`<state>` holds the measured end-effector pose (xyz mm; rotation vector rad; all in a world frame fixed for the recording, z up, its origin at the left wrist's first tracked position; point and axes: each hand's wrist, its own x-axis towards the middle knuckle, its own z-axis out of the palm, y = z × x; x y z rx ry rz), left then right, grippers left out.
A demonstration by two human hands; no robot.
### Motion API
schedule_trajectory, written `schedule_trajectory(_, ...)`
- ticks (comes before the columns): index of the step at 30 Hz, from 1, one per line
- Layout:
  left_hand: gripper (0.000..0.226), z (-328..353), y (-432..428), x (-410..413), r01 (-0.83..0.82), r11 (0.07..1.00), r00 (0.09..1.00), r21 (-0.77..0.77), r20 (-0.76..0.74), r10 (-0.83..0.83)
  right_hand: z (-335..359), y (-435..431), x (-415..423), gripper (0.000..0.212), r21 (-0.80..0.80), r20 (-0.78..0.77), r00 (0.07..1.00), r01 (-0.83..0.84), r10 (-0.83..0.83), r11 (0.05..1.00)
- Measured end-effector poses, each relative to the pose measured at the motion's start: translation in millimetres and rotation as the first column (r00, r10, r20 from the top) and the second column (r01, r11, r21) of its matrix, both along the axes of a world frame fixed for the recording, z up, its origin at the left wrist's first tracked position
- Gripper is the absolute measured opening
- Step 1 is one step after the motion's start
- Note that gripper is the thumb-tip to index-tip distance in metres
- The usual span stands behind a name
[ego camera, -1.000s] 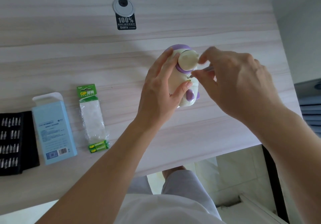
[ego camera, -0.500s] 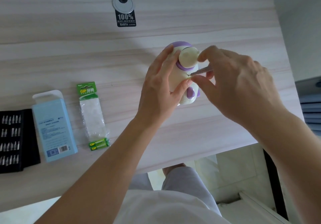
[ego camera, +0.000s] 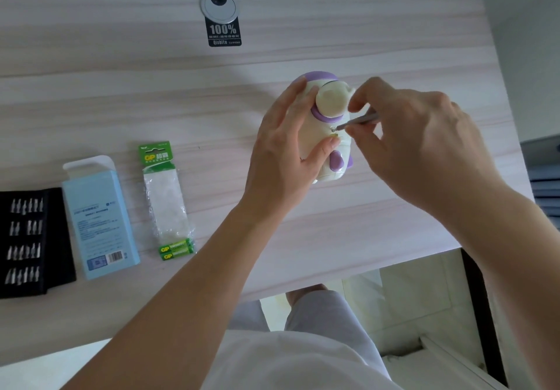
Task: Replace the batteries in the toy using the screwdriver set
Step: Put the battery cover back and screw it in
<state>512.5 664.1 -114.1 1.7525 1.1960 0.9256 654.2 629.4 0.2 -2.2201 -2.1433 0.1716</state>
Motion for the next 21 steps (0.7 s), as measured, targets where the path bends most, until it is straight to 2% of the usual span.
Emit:
schedule_trajectory(3, 0.062, 1.1, -0.4, -0.3, -0.002, 1.000, 1.000, -0.009, -0.001, 0.002, -1.2, 1.1, -2.0, 0.013, 0.026, 0.022, 0.999, -0.033, 0.032, 0.999)
schedule_trajectory(10, 0.062, 2.9, -0.5, -1.0, 0.000, 1.000, 1.000, 0.001, -0.005, 0.000, -9.2, 2.5, -5.4, 0.043, 0.052, 0.052, 0.992, 0.111, -0.114, 0.992)
schedule_trajectory(11, 0.062, 3.0, -0.4, -1.1, 0.001, 1.000, 1.000, 0.004, -0.007, -0.001, -8.4, 2.2, -4.2, 0.043, 0.045, 0.053, 0.993, 0.107, -0.109, 0.993)
schedule_trajectory(16, 0.062, 2.7, 0.2, -0.5, 0.007, 1.000, 1.000, -0.007, 0.004, -0.006, -2.4, -1.6, -1.4, 0.012, 0.048, 0.010, 1.000, -0.027, 0.027, 0.998)
schedule_trajectory(21, 0.062, 2.6, 0.2, -1.2, 0.001, 1.000, 1.000, -0.008, -0.014, -0.001, -4.4, 5.2, -3.0, 0.040, 0.034, 0.056, 0.996, 0.074, -0.076, 0.997)
